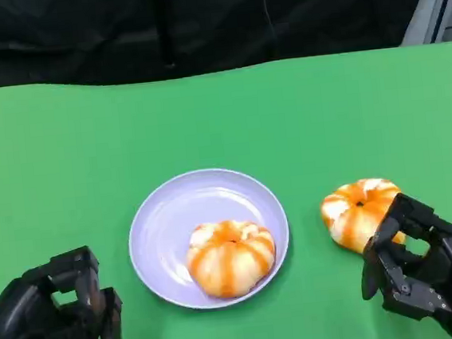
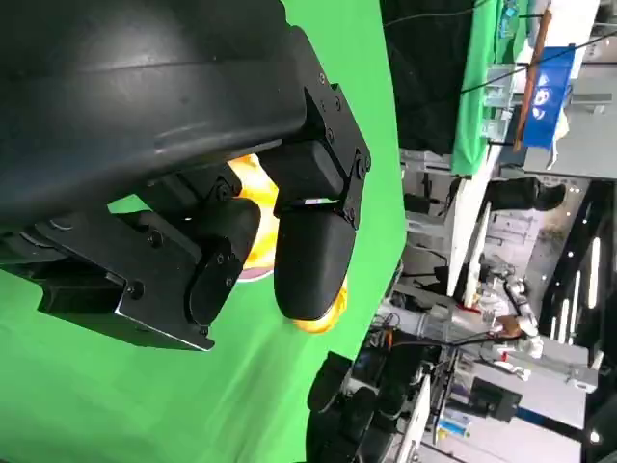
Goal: Grasp the bread from the table and place it into the plate.
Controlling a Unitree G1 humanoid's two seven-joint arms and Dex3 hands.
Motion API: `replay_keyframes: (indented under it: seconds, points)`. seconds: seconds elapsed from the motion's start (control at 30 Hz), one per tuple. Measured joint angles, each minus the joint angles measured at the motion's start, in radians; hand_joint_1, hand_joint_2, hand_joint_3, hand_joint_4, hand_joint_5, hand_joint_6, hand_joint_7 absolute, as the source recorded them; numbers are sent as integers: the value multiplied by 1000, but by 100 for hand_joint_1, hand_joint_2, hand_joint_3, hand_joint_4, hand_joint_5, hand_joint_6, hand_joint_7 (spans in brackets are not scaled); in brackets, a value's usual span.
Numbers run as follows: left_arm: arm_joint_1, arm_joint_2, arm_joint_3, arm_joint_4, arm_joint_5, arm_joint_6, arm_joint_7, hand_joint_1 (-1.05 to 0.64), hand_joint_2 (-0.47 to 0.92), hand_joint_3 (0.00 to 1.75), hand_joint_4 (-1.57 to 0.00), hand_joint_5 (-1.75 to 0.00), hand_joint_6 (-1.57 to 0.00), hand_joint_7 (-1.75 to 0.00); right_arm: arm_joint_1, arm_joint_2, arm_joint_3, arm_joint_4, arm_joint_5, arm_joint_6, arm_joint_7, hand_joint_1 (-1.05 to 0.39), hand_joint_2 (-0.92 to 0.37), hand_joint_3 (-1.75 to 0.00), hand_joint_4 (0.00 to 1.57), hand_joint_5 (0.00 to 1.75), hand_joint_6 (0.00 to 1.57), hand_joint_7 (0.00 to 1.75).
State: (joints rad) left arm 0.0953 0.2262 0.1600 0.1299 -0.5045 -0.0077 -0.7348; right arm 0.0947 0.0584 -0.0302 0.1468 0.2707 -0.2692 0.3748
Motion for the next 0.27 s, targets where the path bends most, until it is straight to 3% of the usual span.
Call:
replay_keyframes:
  seconds: [0.27]
  points:
    - [1,-1,-1,-1,21,-7,0,13,62,136,-94,-175,-83,-175,0,0,1,1,0,-2,2,-12,-64,-104,86,175,62,175]
